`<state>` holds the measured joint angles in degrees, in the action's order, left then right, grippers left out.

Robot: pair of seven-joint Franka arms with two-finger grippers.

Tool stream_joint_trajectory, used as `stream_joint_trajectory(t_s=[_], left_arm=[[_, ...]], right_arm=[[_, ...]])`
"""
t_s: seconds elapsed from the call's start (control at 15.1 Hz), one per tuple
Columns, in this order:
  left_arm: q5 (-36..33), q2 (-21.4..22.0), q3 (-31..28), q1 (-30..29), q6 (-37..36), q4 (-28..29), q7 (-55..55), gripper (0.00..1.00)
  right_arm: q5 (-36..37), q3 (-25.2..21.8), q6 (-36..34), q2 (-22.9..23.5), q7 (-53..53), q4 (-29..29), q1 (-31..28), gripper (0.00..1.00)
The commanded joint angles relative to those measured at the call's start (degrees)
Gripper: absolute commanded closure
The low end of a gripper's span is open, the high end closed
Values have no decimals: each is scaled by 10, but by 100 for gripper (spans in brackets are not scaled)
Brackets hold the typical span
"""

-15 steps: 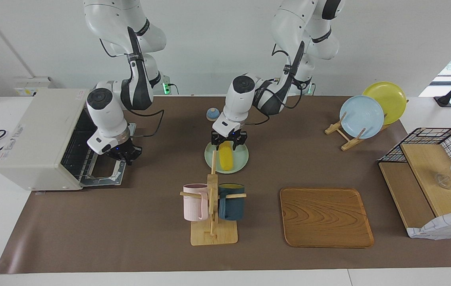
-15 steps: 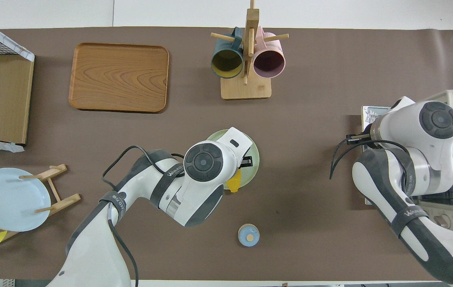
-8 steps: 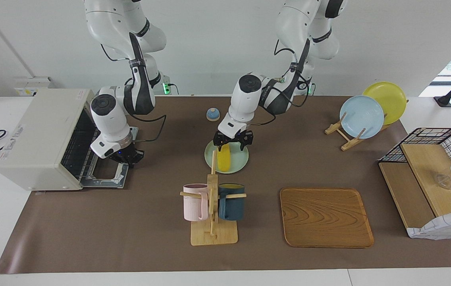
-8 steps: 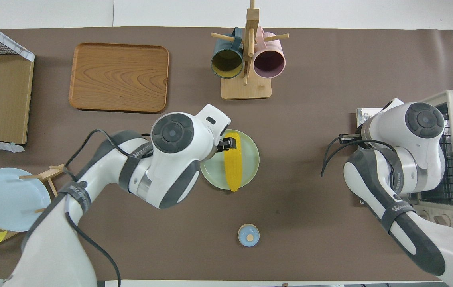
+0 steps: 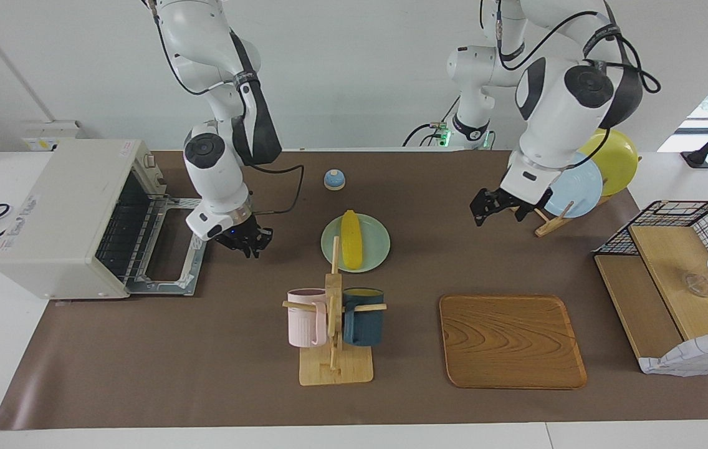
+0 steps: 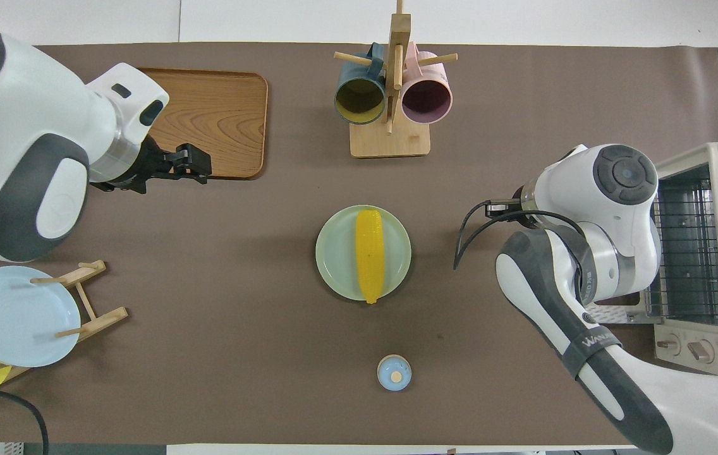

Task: Put corn in oven
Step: 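Grasp the green plate rim with the right gripper while the left gripper retracts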

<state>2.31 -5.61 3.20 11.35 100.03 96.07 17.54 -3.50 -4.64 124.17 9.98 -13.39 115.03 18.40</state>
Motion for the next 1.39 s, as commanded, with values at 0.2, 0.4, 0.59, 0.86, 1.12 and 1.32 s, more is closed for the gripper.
stream_joint_trajectory(t_s=[0.2,0.4,0.59,0.86,1.12,1.32], left_arm=[[-47,68,7,-30,-136,3,-37,0],[-47,85,6,-31,-171,1,-61,0],[-39,69,10,-40,-205,-55,-79,0],[-11,58,8,-50,-194,-70,-80,0],[1,58,8,-48,-160,-34,-80,0],[1,59,8,-47,-153,-29,-80,0]], right_arm=[[3,1,-139,72,-79,-187,69,40],[17,1,-165,148,-195,-282,147,40],[20,1,-140,189,-295,-313,198,40],[10,2,-62,209,-350,-309,241,40],[10,2,7,206,-354,-265,273,40],[11,2,56,185,-354,-194,284,40]])
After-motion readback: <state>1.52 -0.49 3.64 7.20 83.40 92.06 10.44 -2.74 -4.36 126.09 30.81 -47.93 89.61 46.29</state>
